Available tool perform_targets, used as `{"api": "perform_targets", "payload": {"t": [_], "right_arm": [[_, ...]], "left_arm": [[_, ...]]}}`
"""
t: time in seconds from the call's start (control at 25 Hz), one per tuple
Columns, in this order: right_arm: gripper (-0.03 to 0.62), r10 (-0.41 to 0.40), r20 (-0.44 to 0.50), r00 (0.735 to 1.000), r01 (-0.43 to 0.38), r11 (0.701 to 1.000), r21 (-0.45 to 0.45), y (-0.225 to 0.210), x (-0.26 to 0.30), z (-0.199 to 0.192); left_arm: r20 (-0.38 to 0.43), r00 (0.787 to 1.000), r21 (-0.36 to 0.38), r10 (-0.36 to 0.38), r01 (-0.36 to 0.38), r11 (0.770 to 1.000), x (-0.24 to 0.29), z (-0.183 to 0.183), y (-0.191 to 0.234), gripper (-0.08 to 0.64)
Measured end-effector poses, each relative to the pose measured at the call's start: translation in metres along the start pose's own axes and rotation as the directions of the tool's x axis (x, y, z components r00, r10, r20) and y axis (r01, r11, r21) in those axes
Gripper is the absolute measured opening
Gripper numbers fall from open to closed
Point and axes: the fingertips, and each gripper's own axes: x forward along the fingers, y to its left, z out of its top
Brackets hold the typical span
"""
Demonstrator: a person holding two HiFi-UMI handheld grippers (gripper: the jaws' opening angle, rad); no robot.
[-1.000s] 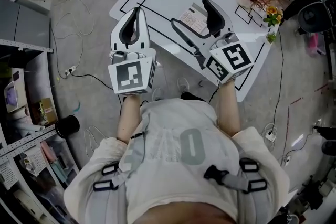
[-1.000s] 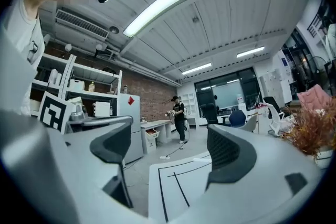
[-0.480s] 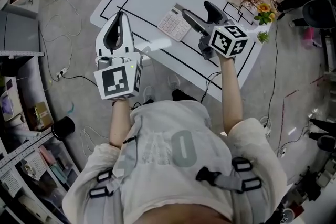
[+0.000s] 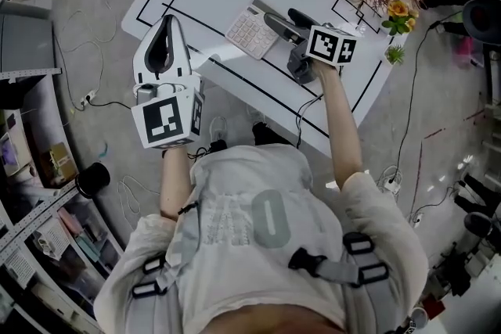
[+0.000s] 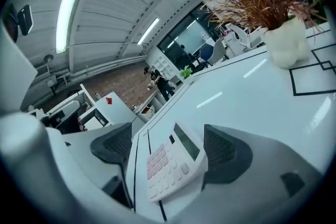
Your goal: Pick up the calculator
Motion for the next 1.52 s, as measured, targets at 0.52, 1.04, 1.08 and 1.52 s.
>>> {"api": "perform_targets", "payload": {"t": [0.52,1.04,1.08,1.52], "right_arm": [[0.415,0.045,-0.085,0.995,-0.035,0.992,0.12,-0.018,0.015,-0.014],[0.115,-0.081,-0.208,0.975,0.094,0.994,0.05,-0.034,0.019,-0.03],[0.091,-0.099,-0.215,0.971,0.109,0.994,0.033,-0.036,0.019,-0.031],[0.067,-0.047,-0.205,0.978,0.054,0.998,0.032,-0.031,0.017,-0.034]], "left_arm": [[-0.052,0.999,-0.012,0.013,-0.014,1.0,0.01,-0.022,-0.013,0.021],[-0.059,0.997,-0.028,0.048,-0.05,0.998,0.01,-0.033,-0.018,0.021],[-0.06,0.997,-0.028,0.052,-0.054,0.998,0.009,-0.033,-0.018,0.021],[-0.049,0.995,-0.036,0.082,-0.084,0.996,0.0,-0.034,-0.02,0.021]]}}
